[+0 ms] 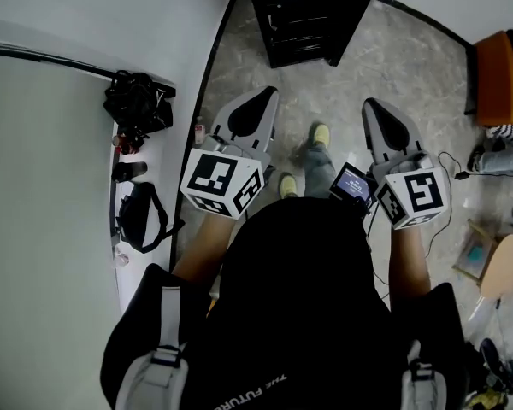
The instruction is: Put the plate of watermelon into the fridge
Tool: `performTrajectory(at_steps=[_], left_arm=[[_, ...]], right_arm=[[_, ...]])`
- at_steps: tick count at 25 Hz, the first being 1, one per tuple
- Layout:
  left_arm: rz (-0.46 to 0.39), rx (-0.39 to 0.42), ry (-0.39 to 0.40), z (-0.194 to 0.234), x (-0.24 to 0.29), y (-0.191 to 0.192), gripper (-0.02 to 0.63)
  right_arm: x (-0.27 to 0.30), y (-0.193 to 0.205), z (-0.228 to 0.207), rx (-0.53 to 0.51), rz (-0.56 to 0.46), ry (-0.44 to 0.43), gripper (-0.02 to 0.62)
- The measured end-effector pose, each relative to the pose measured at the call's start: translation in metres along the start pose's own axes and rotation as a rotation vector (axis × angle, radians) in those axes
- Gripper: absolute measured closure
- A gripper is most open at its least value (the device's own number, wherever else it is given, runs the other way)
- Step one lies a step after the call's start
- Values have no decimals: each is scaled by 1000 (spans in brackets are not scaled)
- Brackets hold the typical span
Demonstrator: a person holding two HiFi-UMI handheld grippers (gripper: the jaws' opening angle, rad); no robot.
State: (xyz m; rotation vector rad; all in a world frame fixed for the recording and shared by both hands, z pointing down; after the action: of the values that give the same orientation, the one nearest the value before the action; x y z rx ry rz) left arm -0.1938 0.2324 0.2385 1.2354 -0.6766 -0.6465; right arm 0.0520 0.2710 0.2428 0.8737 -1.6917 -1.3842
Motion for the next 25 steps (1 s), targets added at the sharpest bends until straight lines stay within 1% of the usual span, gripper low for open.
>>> performTrajectory(at_steps=[4,9,13,17,19,25], left_arm=[[-10,-5,13,-14,-33,5,594],[-3,0,54,-30,-51,13,594],[-2,12,86,-46,-54,13,594],[7,18,104,-59,-54,12,594],[12,20,108,-62,-50,10,594],[22,13,128,-69,-42,10,594]], right_arm=[[-30,6,26,-31,11,20,584],[-58,9,42,-41,4,52,584],[-78,9,41,-31,-11,80,584],[-90,11,35,-50,5,108,584],[-93,11,31,-41,13,131,584],[-97,11,21,-31,2,131,584]])
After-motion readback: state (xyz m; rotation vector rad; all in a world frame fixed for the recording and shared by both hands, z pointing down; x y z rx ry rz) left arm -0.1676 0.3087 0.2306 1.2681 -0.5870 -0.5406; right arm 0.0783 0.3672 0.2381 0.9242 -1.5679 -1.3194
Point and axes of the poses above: the fingertips, and each gripper's own axes: x forward along the fingers, z to its left, y out of its underside, the point moved 9 cm from there along -x, backward along the fingers, and after that the axes turned 6 degrees about -z, right-handed, at the moved point
